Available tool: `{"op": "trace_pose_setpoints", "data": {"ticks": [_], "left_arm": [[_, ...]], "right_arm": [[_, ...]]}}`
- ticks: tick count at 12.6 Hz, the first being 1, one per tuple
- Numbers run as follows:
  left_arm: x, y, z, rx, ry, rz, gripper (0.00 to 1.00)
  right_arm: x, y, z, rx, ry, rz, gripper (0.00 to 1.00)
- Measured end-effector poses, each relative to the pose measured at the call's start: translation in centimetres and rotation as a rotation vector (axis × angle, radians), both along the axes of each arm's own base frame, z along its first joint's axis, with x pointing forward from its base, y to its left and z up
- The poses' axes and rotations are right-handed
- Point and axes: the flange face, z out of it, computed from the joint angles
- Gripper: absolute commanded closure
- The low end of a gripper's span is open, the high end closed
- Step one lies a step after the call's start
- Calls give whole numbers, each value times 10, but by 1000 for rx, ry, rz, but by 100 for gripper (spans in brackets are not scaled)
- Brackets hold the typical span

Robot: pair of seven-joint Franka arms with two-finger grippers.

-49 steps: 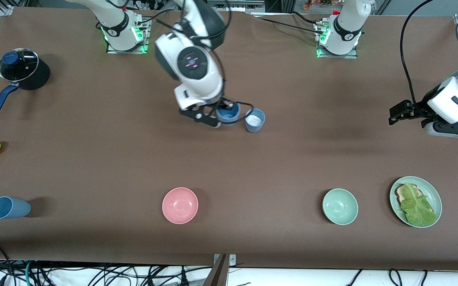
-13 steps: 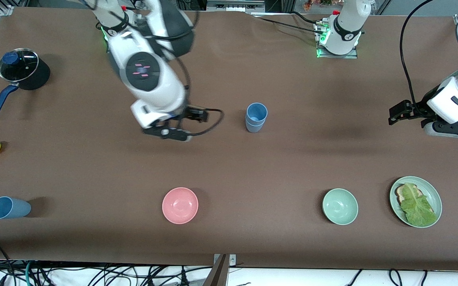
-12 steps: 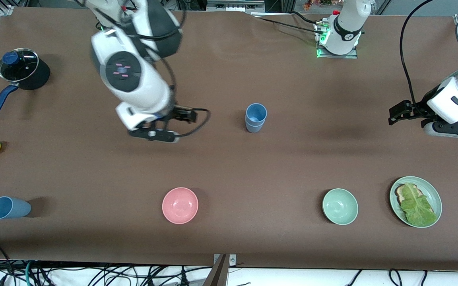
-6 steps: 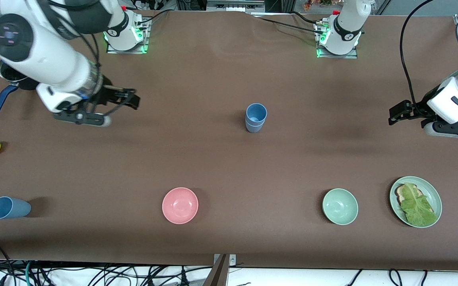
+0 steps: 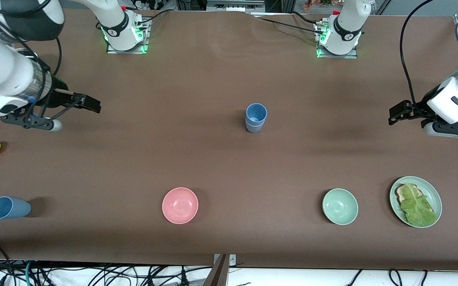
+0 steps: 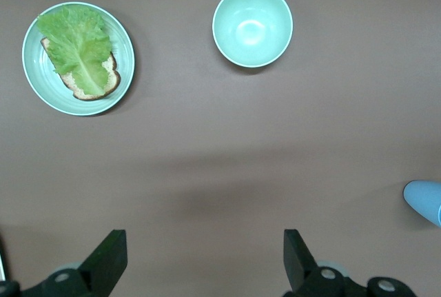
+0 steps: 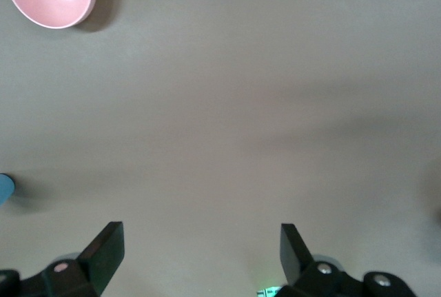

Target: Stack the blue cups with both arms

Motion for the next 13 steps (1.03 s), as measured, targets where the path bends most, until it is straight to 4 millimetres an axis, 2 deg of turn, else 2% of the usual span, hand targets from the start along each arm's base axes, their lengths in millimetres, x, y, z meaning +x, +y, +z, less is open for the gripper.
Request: {"op": "trace_pose_setpoints", "data": {"ticks": [6, 8, 13], "left_arm": [[0, 0, 0, 0, 0, 0, 0], [0, 0, 0, 0, 0, 0, 0], [0, 0, 0, 0, 0, 0, 0]], "right_arm": [[4, -73, 6, 30, 7, -48, 0], [5, -75, 9, 1, -5, -16, 0], [5, -62, 14, -1, -16, 21, 0]]}}
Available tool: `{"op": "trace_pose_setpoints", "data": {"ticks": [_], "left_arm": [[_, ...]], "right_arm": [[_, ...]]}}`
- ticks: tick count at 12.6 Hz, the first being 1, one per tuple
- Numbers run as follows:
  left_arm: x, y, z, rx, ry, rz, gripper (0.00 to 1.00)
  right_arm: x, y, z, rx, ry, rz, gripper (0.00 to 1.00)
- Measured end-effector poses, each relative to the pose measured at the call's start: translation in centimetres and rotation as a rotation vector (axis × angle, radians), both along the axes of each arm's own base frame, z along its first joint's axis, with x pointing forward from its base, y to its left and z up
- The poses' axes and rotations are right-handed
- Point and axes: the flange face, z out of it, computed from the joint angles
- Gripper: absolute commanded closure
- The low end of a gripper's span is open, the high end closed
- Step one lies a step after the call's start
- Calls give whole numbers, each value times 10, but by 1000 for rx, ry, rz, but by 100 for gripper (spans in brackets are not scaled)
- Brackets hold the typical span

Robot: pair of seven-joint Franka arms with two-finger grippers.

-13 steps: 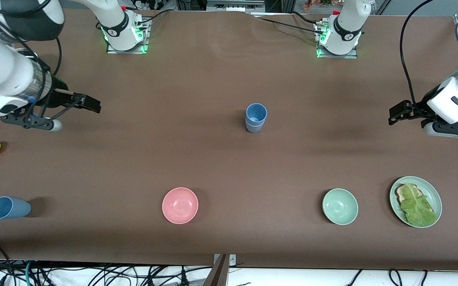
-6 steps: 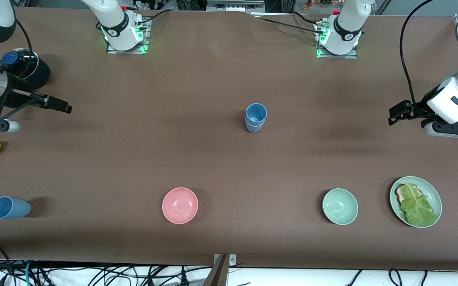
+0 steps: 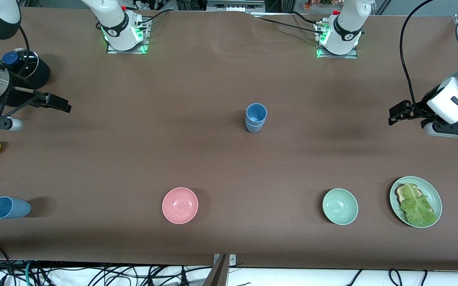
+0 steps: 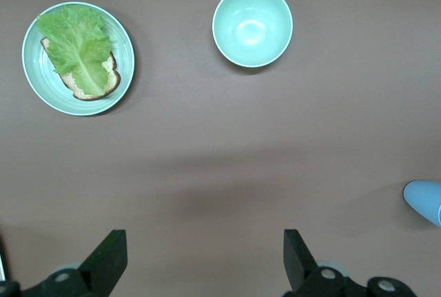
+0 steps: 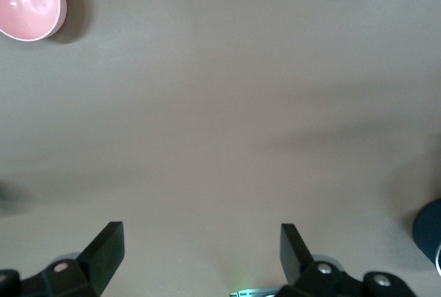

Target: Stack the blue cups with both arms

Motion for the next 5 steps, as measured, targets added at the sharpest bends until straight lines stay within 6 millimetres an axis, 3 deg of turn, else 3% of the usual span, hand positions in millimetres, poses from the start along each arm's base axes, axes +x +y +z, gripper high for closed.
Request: {"op": "trace_pose_setpoints", "data": {"ticks": [5], "left_arm": [[0, 0, 0, 0, 0, 0, 0]], "right_arm": [[0, 0, 0, 9, -1, 61, 0]]}}
